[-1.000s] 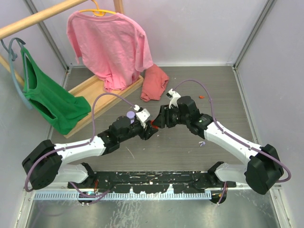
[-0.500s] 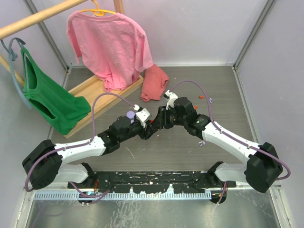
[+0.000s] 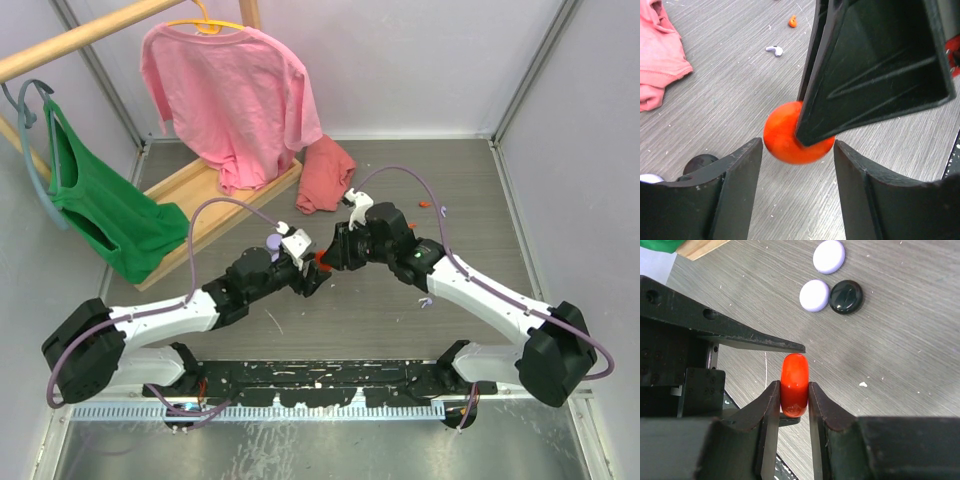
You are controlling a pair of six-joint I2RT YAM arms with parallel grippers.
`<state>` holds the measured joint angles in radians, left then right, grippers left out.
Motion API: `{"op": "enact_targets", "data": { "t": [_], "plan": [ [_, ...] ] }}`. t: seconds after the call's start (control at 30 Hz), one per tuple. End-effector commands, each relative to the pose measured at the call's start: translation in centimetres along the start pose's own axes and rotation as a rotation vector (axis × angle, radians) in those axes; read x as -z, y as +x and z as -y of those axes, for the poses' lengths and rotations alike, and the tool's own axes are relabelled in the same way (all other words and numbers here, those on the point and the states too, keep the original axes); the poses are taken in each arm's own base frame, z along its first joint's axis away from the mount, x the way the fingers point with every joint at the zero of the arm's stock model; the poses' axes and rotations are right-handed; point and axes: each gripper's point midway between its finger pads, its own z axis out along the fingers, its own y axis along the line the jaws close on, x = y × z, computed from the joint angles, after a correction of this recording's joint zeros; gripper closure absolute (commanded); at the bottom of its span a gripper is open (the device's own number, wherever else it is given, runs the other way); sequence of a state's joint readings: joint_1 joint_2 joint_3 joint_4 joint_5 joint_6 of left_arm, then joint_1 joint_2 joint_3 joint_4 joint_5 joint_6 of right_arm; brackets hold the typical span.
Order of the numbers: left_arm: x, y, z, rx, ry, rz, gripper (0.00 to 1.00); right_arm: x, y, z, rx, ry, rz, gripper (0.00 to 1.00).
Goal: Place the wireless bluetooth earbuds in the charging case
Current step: Pick up the charging case at the center of the board.
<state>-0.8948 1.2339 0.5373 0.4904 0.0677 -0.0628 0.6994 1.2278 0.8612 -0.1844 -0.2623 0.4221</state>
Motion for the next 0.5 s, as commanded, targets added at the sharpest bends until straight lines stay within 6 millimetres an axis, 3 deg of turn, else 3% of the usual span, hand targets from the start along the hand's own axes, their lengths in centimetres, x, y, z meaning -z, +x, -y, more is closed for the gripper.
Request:
{"op": "enact_targets", "data": {
  "t": [0.0,0.2,0.47],
  "plan": [
    [1.0,-2.9,-0.2,-0.019,-0.008,0.114,0.37,2.1,-3.9,-1.9,0.126,-0.027,0.104,0.94],
    [2.5,-3.0,0.0,-0.003,0.08,0.112,0.3,3.3,-4.2,-2.7,0.218,-0.053,0.086,0.95],
    [3.9,-4.4,1.0,0.073,0.272,0.157,0.31,4.9,-4.1,-4.3,0.354,-0.139,0.054,0.95]
  ]
}}
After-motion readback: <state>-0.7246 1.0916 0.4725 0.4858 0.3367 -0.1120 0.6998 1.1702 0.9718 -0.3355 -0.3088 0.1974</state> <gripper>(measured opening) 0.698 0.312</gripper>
